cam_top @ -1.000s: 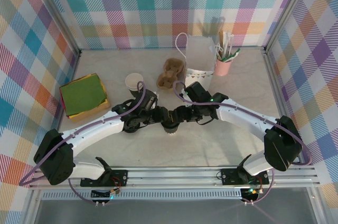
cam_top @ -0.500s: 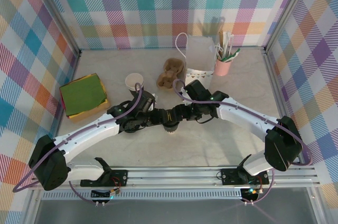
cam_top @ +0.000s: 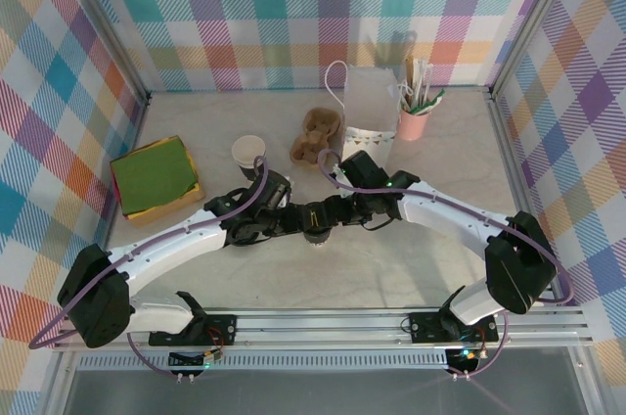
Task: Pack the takeout coffee
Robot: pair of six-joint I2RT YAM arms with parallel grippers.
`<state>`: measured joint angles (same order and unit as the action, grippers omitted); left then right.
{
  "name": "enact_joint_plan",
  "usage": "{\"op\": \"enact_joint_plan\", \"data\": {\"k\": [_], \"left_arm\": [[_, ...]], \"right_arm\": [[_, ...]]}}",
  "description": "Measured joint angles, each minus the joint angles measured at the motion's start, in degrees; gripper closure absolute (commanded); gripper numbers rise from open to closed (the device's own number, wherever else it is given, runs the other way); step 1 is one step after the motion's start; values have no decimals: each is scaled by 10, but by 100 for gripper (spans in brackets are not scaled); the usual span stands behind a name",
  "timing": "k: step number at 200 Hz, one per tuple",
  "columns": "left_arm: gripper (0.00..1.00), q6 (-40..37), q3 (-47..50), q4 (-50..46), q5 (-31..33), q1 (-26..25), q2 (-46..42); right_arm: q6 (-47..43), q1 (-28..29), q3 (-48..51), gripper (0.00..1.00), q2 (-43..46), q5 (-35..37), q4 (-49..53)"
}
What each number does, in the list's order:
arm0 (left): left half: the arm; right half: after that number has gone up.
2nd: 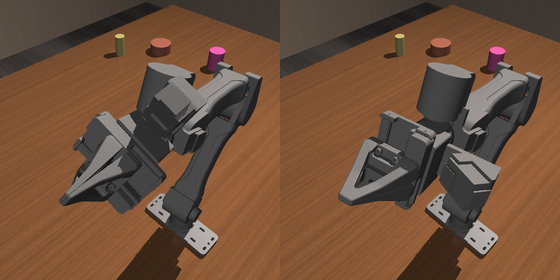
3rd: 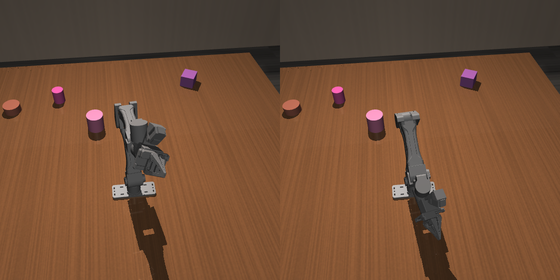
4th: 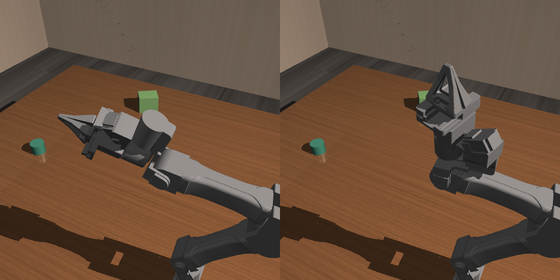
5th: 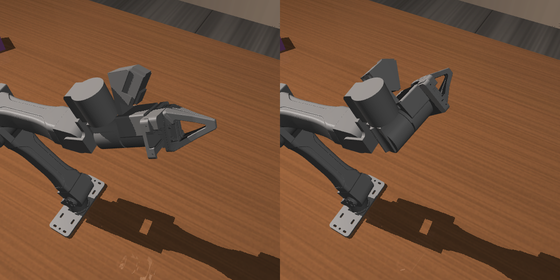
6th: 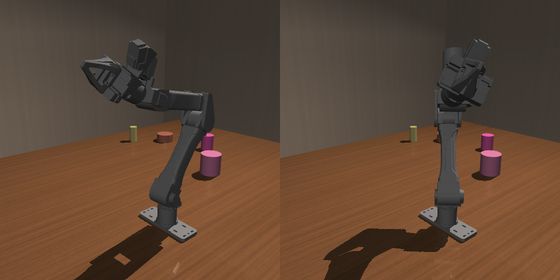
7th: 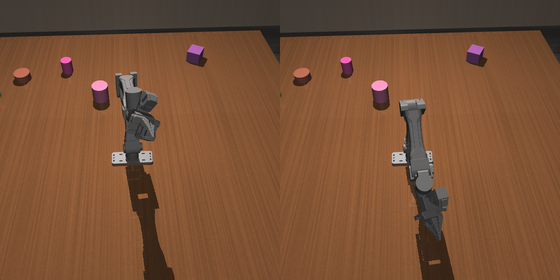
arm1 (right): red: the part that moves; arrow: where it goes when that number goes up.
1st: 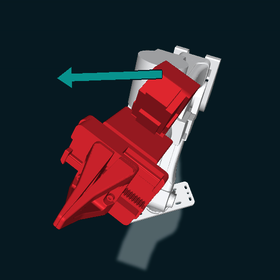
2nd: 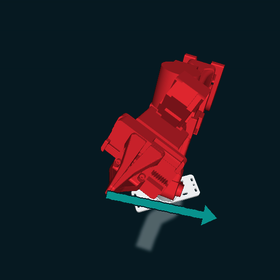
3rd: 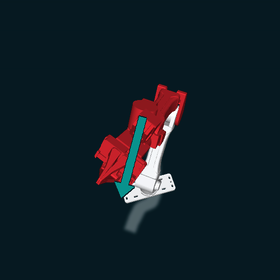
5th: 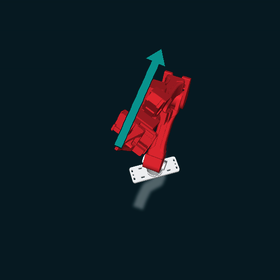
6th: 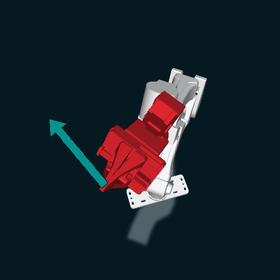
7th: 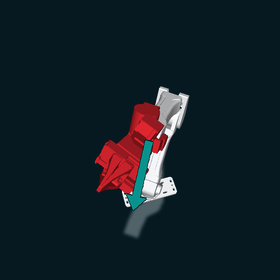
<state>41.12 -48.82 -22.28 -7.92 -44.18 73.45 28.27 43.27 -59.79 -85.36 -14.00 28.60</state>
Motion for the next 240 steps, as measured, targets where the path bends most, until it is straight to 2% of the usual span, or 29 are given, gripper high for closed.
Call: {"op": "enact_joint_plan", "data": {"k": [84,158,209,240], "left_arm": [[62,2,17,23,2,-3,-10],[57,-10,-39,-36,18,-3,20],[56,-22,-64,-48,23,-3,26],[61,-33,-70,-47,27,4,34]], "right_arm": [[0,0,7,44,3,-5,-11],[-2,0,-17,39,5,12,20],[0,-9,-19,43,6,14,22],[0,-17,-19,47,7,16,23]]}}
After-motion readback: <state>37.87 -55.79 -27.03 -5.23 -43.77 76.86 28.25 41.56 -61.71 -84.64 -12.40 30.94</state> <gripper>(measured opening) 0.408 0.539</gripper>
